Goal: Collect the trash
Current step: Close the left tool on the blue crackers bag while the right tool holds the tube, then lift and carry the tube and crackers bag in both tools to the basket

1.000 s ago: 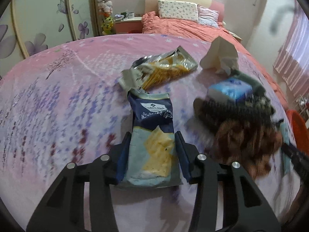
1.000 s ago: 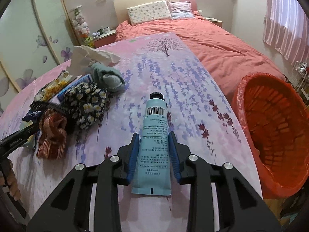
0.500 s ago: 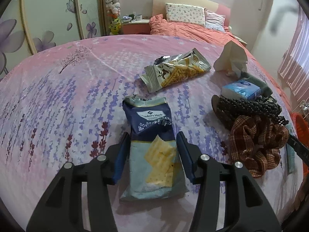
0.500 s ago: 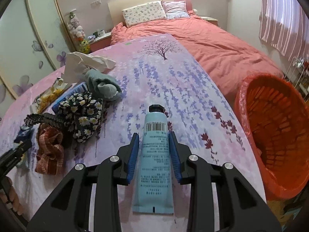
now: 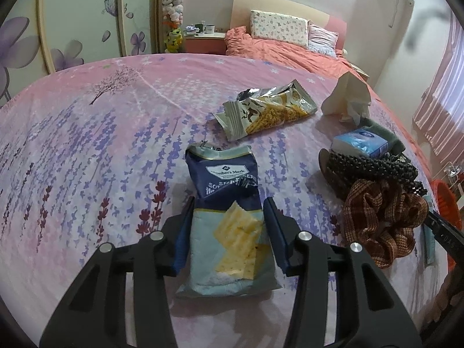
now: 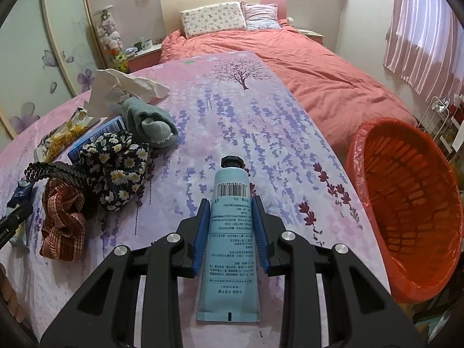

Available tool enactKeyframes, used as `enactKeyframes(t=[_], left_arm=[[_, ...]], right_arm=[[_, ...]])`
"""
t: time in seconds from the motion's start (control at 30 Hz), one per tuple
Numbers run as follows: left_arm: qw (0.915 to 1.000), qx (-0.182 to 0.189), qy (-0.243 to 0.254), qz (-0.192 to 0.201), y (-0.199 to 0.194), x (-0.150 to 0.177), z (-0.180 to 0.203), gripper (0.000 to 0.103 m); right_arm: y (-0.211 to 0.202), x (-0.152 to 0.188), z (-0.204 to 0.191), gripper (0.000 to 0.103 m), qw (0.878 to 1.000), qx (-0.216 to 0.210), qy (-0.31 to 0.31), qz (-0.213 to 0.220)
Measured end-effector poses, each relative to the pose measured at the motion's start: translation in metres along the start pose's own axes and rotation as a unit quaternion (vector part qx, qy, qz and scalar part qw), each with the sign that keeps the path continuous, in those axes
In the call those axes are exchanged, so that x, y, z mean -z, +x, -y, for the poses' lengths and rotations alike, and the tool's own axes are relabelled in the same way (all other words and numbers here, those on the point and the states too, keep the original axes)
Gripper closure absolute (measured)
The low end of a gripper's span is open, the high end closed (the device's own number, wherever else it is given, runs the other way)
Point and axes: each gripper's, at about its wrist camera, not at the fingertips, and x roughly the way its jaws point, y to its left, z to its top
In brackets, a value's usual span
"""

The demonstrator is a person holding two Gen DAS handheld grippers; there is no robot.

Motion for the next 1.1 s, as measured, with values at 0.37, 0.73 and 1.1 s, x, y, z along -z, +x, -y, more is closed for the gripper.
enactKeyframes(t=[0.37,0.73,1.1], left_arm=[[1.0,0.004,-0.001,0.0,-0.002,-0.002,-0.002,0.056],[0.9988,-0.022,0.043,-0.004,-0.002,-0.005,0.008,0.067],[0.9992,-0.021,0.033,0.012,-0.03,-0.006,0.003,0.078]], right_arm=[[0.0,0.0,0.002,0.072,1.0,-0.009,0.007,0.001],[-0.004,0.002,0.006,0.074,1.0,-0.02,0.002,0.004],[-0.034,0.006,0.012,0.074,0.999,-0.041,0.01,0.028]])
